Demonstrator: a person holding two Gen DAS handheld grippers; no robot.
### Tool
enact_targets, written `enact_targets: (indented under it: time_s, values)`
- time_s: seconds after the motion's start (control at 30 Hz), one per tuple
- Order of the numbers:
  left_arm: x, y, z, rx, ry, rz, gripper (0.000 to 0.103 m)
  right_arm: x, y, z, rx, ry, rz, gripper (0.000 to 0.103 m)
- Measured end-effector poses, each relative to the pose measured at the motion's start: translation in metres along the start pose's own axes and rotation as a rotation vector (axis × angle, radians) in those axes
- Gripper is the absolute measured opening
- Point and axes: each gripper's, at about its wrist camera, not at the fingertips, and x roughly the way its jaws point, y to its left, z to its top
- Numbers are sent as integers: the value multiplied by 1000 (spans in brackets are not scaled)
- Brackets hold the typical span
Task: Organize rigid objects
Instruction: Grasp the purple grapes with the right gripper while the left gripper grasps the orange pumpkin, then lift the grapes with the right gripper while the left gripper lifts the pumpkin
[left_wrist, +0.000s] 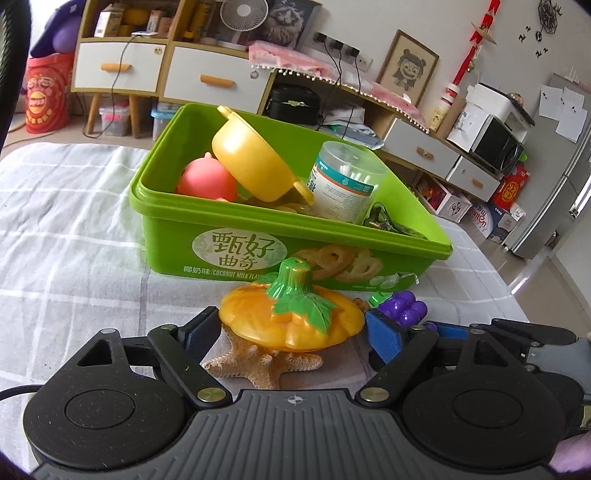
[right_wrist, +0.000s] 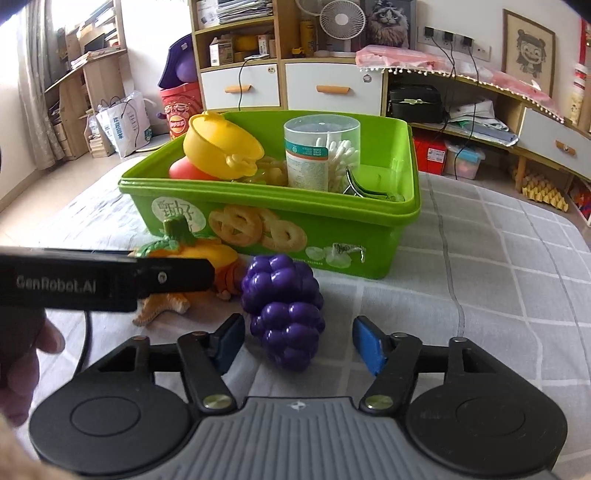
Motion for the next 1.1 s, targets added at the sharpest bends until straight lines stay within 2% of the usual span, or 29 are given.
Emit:
enact_targets:
  time_s: [0.23, 0.67, 1.1]
  values:
    - [-2, 0, 1, 4, 2, 1, 85, -1, 1, 4, 8, 2, 9, 27]
    - [-10, -5, 10, -13, 11, -12, 85, -15, -5, 19, 102, 32, 24, 25]
    - [-25, -8, 24, -60, 12, -4, 85, -32, -12, 27, 208, 101, 60, 25]
